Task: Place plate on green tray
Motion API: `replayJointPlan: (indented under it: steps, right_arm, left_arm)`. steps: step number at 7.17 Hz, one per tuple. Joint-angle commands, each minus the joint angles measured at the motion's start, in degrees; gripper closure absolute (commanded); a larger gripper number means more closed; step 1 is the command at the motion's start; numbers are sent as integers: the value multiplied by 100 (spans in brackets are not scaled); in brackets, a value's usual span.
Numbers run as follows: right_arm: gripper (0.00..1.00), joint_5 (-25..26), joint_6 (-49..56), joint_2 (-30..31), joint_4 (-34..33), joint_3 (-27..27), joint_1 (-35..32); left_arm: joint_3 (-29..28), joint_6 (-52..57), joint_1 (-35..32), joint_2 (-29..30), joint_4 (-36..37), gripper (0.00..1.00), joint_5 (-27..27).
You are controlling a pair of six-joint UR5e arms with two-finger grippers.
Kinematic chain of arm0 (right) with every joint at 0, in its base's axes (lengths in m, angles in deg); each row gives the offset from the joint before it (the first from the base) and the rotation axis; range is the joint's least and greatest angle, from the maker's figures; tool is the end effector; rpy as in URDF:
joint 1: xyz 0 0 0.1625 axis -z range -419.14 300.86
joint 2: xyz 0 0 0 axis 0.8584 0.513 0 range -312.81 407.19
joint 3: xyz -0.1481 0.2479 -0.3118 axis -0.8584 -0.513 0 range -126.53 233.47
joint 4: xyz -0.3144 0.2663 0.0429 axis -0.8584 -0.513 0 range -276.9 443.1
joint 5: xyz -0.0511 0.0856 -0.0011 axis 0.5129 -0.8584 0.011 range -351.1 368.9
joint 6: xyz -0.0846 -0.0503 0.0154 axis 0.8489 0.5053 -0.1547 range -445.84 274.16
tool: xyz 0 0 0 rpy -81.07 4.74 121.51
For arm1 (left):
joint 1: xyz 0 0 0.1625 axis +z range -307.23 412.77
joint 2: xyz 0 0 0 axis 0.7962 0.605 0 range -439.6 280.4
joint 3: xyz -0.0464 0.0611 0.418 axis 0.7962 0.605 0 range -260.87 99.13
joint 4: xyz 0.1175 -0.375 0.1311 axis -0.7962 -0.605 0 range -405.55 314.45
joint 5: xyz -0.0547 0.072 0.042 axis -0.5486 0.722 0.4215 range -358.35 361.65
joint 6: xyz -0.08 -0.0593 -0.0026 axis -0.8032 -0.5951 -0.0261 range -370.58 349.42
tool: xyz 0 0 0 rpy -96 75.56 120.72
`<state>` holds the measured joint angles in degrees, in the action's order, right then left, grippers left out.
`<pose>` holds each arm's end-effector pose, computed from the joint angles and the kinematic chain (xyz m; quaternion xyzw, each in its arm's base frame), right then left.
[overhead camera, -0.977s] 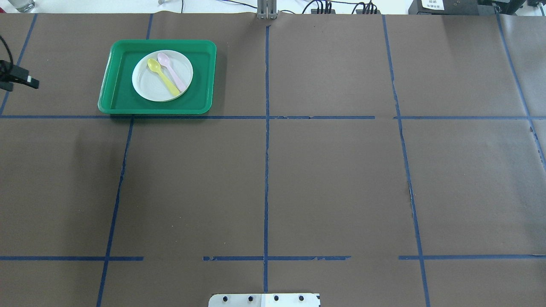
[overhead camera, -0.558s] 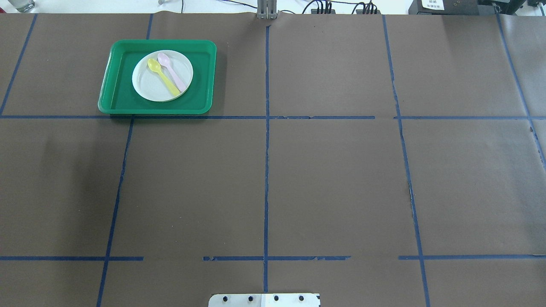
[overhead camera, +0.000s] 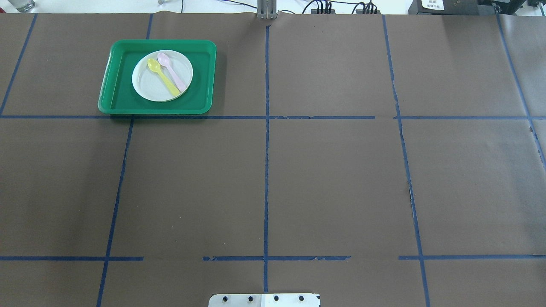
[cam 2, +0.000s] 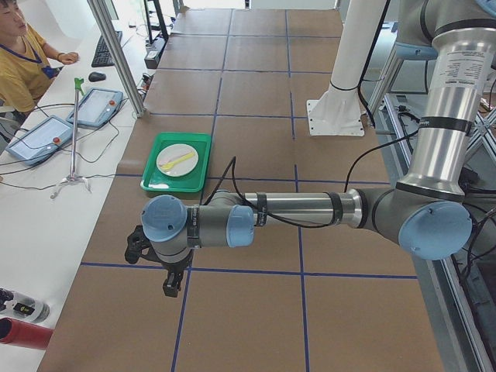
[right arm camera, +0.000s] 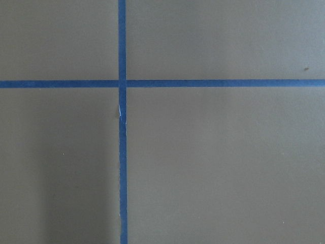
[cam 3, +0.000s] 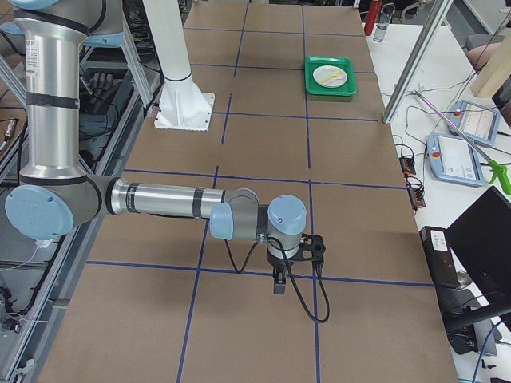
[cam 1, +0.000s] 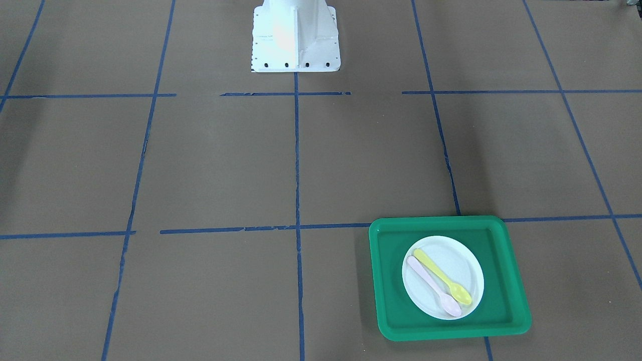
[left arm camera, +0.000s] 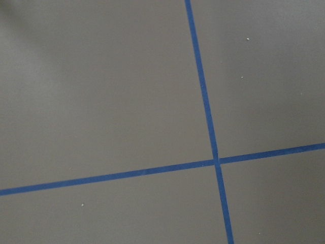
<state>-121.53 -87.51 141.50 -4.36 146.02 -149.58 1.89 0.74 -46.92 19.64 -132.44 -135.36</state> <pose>0.0721 -0.4604 0.6728 0.0027 -0.3456 0.0149 0.9383 -0.1536 -0.5404 0.6381 0.0641 0.3937 0.0092 0.9169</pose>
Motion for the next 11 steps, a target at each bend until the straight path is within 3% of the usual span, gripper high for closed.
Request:
replayJointPlan:
  steps: [1,2,4,9,11]
  right_arm:
    - [0,0,0,0,0,0,0]
    - [0,0,0,0,0,0,0]
    - [0,0,0,0,0,0,0]
    - [0,0,0,0,0,0,0]
    - [0,0,0,0,0,0,0]
  left_arm:
    - [685,-446,-25,-323,349,0,7]
    - [758,-516,71,-431,340,0,-11]
    - [829,-814,895,-441,209,0,-19]
    - [1488,-736,846,-1406,42,0,-81]
    - [1568,-745,610,-1399,68,0,-29]
